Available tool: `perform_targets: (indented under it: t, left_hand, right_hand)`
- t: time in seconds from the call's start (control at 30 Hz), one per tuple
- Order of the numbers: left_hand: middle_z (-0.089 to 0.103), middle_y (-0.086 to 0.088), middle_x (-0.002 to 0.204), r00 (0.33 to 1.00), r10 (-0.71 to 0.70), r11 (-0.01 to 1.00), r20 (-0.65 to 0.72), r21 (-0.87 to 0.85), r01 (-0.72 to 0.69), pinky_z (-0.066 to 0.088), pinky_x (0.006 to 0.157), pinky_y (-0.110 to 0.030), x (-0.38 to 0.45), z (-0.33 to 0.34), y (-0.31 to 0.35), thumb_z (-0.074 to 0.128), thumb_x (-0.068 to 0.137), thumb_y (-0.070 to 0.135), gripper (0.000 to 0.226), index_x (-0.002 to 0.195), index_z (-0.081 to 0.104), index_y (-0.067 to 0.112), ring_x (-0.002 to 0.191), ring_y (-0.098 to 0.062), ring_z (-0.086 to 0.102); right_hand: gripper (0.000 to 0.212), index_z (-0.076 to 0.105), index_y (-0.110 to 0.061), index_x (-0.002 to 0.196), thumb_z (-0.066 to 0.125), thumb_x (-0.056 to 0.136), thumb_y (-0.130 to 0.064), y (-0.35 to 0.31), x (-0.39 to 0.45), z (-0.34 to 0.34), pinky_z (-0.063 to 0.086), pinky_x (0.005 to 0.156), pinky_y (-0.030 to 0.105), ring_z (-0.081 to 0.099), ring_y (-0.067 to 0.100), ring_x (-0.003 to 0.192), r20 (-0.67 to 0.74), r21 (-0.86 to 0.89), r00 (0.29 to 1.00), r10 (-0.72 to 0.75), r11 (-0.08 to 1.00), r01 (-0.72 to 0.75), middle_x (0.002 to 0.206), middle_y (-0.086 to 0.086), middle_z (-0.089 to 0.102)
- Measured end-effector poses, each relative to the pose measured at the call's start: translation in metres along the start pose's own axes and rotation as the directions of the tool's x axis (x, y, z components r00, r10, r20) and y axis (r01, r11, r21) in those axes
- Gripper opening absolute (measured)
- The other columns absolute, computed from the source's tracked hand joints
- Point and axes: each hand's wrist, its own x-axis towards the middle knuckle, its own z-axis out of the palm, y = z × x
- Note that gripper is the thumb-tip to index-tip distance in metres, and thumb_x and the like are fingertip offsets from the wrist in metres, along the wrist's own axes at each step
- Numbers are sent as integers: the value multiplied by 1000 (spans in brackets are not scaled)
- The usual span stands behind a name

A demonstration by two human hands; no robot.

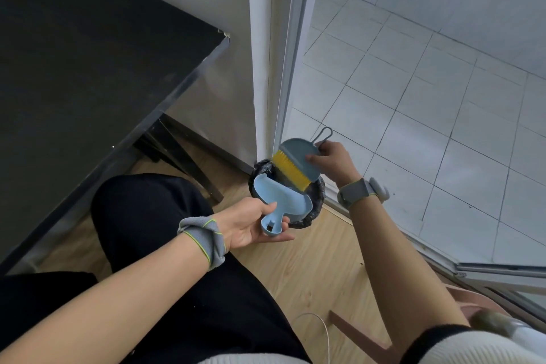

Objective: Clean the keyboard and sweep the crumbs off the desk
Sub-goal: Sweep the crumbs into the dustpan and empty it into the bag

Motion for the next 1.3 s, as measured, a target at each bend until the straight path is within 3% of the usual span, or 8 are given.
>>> perform_targets:
  t: [0.2,0.43,0.53,0.67,0.9,1.03,1.17,1.3]
  left_hand:
    - [54,-20,94,999,19,1000,-32,-10,-19,56,72,-56,0,1,4,41,105,10,14,109,47,-1,73,-24,59]
    - [55,-19,98,999,29,999,-36,-18,-29,57,74,-55,-6,-8,1,44,105,11,16,114,47,-2,76,-24,59]
    - [55,-20,101,997,54,998,-59,-15,-55,57,71,-56,-6,-8,7,45,105,12,20,118,46,-4,80,-25,59]
    - [56,-20,98,996,67,998,-58,-6,-68,57,69,-55,-9,-3,10,45,105,12,21,116,48,-5,78,-26,59]
    - [54,-20,100,995,80,997,-64,-19,-81,61,61,-49,-15,-6,10,44,105,11,23,123,41,-2,79,-25,58]
    - [55,-21,100,993,102,994,-66,-21,-104,61,59,-50,-16,-5,12,43,105,10,24,125,41,-3,78,-26,58]
    - [54,-19,97,995,91,993,-38,-67,-94,58,65,-52,-18,-3,13,41,106,12,20,118,45,-4,77,-25,58]
    - [53,-18,95,994,105,993,-16,-51,-106,61,65,-50,-24,-4,7,42,105,11,15,117,44,2,76,-24,58]
  right_hand:
    - [27,67,-2,110,76,86,-8,-2,-13,3,59,90,43,72,31,100,544,84,824,157,967,-239,105,15,74]
    - [24,66,-6,110,67,87,-5,12,-8,2,56,87,44,64,28,92,-40,-96,998,44,994,-48,100,12,67]
    - [22,64,-1,110,71,88,-3,-3,-18,-1,61,78,41,71,26,86,195,355,978,77,924,-143,103,18,70]
    - [29,66,-2,113,75,86,-7,-17,-24,5,61,79,33,73,23,93,488,250,870,70,944,-216,100,10,73]
    - [26,66,-9,111,67,85,-11,-17,-10,10,50,71,33,62,28,88,-106,-84,993,-44,996,35,95,9,65]
    - [22,65,-1,109,72,88,-6,-33,-21,8,62,72,37,73,29,87,246,406,969,21,906,-122,98,15,72]
    - [33,66,-1,113,78,85,-12,-28,-25,5,60,85,41,73,29,96,470,184,877,99,961,-207,104,16,74]
    - [24,70,-6,109,60,87,-6,-24,-24,4,52,75,35,65,32,89,-86,-313,994,-61,949,31,96,15,70]
